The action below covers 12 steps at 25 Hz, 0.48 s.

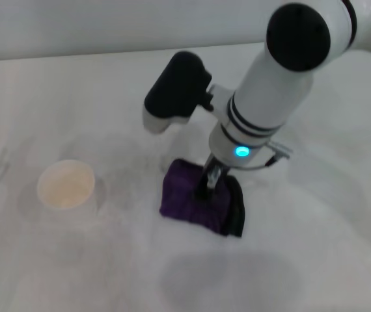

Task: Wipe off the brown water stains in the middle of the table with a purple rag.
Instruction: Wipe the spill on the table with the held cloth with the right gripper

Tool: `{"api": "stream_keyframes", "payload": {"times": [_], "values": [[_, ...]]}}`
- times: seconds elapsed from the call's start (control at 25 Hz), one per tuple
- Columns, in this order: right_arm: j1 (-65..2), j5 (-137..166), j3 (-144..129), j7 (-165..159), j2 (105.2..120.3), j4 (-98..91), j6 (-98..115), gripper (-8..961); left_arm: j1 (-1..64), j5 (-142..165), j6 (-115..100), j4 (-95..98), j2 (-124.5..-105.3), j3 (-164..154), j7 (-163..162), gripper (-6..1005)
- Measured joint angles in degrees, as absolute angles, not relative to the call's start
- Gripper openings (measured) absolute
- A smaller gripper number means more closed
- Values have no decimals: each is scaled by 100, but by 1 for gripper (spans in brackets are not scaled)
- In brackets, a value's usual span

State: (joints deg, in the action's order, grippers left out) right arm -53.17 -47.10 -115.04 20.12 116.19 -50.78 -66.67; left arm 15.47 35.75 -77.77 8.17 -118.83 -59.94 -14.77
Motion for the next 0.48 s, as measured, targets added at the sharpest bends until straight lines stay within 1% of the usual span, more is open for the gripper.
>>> {"api": "stream_keyframes", "payload": {"times": [0.24,0.48], "values": [[-5525,-4256,-11307,1810,11609,-4833,-6613,62,1530,3574,-7776,807,-11891,-5997,-1476,876],[-5212,-4642,-11618,1832,11618,-5392,-6953,67,1522,3572,-7777,802,-11903,-6003,-1476,876]]}}
